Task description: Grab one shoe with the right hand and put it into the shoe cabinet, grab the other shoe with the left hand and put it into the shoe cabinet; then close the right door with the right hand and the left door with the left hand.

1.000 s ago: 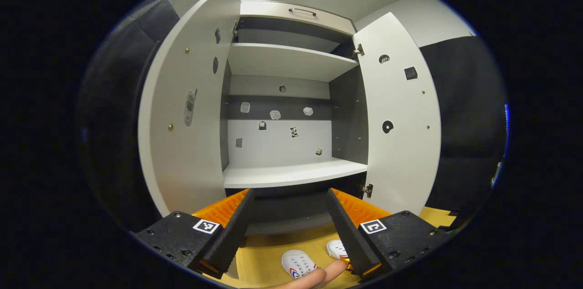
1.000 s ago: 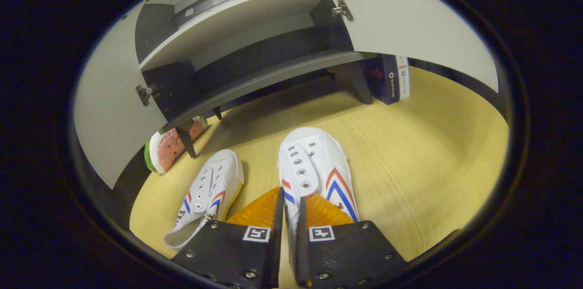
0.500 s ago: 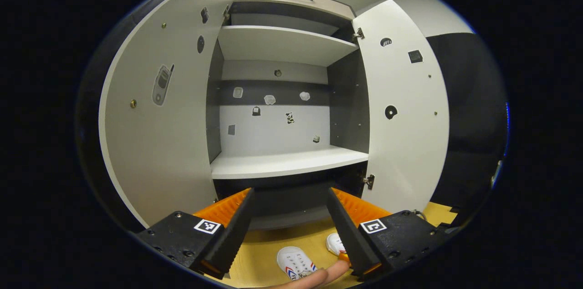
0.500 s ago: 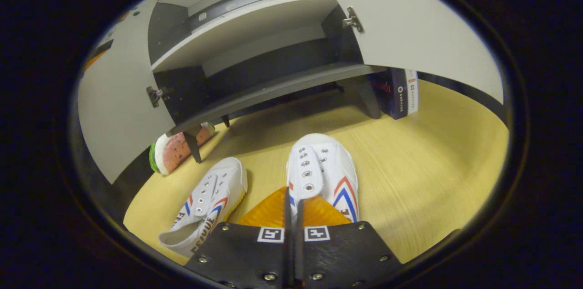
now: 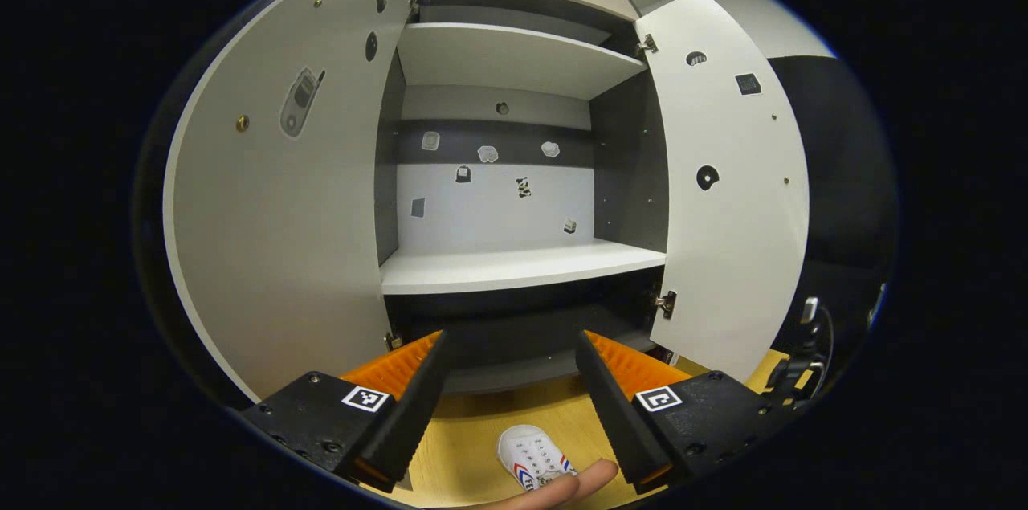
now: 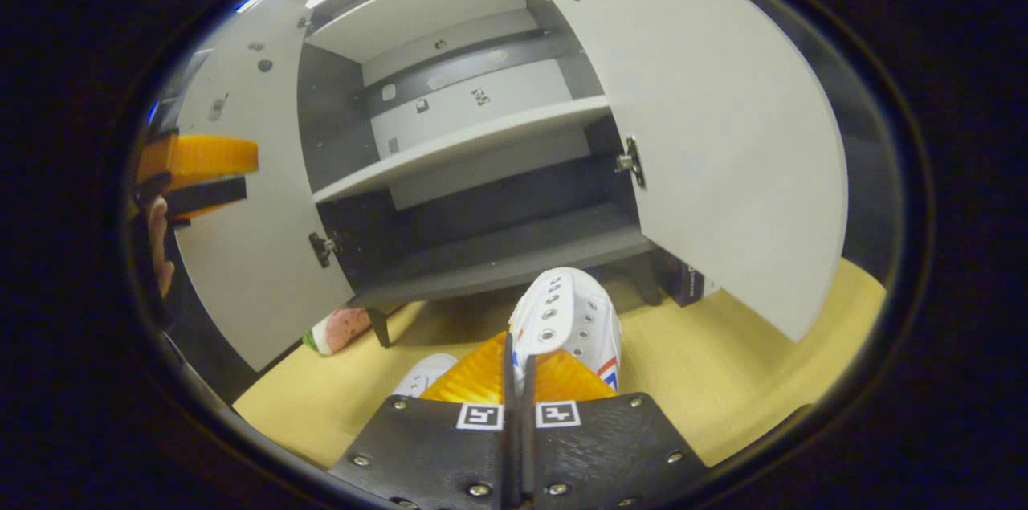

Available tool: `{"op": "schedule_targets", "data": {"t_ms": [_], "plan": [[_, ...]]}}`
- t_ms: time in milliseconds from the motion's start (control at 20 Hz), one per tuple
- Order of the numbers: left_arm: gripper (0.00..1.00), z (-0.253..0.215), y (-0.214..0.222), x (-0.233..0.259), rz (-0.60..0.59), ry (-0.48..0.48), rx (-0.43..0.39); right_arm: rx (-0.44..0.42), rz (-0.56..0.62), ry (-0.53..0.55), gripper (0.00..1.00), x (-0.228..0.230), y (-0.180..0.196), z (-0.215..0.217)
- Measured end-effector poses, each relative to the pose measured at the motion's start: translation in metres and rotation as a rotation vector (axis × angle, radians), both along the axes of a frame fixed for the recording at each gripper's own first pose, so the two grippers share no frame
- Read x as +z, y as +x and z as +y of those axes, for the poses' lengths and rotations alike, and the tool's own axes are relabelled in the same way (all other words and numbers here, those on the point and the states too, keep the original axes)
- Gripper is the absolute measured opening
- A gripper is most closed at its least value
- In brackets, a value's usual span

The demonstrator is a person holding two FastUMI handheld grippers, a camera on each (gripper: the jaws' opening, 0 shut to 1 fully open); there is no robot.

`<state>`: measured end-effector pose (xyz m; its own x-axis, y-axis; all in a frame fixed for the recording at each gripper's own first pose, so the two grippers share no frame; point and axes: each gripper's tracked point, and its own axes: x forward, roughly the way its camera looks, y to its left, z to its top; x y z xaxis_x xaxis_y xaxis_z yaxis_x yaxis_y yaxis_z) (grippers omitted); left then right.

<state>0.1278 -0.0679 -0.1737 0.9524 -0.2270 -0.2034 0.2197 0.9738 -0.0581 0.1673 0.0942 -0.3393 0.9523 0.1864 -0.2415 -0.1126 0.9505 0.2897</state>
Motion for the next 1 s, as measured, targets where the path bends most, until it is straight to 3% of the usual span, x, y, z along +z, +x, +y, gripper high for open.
{"op": "schedule_targets", "data": {"t_ms": [250, 550, 1000], "plan": [[0.97, -0.005, 0.005, 0.000, 0.003, -0.012, 0.007, 0.030, 0.018, -0.028, 0.01, 0.066, 0.007, -0.002], [0.96, -0.003, 0.004, 0.009, -0.017, 0.015, 0.011, 0.087, -0.057, -0.023, 0.00, 0.181, 0.025, 0.000], [0.95, 0.011, 0.010, 0.030, -0.084, 0.014, 0.036, 0.057, -0.121, -0.162, 0.01, 0.289, 0.106, 0.004]]}}
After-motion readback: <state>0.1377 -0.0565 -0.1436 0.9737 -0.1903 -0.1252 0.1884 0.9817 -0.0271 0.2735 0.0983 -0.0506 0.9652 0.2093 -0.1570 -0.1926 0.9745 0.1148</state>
